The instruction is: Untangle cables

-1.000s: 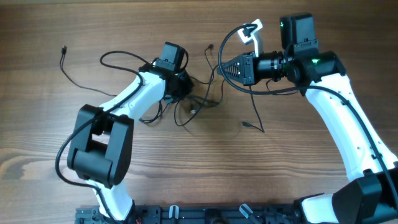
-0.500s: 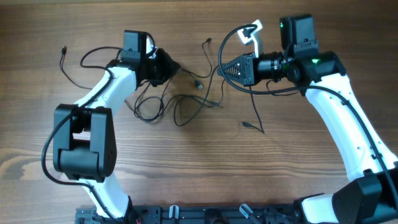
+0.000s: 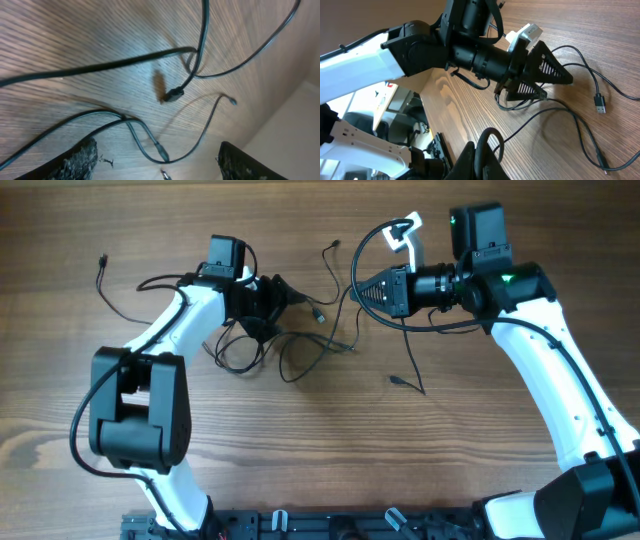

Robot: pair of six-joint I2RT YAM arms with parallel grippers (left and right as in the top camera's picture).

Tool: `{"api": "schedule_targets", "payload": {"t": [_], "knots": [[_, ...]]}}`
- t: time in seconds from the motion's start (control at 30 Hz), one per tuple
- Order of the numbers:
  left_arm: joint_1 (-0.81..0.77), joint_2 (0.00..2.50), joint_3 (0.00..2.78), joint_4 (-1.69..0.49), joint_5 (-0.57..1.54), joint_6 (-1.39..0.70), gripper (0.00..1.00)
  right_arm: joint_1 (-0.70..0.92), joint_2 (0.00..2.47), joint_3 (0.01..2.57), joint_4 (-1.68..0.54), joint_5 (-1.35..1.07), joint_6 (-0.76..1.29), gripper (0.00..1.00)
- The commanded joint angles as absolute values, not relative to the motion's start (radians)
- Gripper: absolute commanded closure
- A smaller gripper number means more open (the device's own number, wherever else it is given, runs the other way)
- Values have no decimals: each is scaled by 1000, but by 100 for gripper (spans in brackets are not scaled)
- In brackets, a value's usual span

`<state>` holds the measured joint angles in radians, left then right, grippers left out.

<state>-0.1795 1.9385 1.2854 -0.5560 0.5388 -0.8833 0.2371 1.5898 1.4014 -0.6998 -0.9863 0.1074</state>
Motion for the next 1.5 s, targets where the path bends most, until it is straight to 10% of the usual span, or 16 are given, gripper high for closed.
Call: {"api": "schedule_targets", "payload": {"t": [0.0,0.33,0.63,1.07,1.47], "knots": [[-255,1938,1299,-596,274,-965,14,239,1599,1399,-697,-983,112,96],[-331,2057,1280,-539,159,-1085,61,239,1599,1399,-704,-956,112,96],[-276,2058,1280,-575,102,-1077,56,238,1599,1399,-626,-991,153,96],[-273,2058,1280,-640,57,-1048,50,47,1599,1402,1386,-1424,1556,96],[-273,2058,1280,-630,58,-1048,46,-95,1603,1379,410,-1610,907,96]]}}
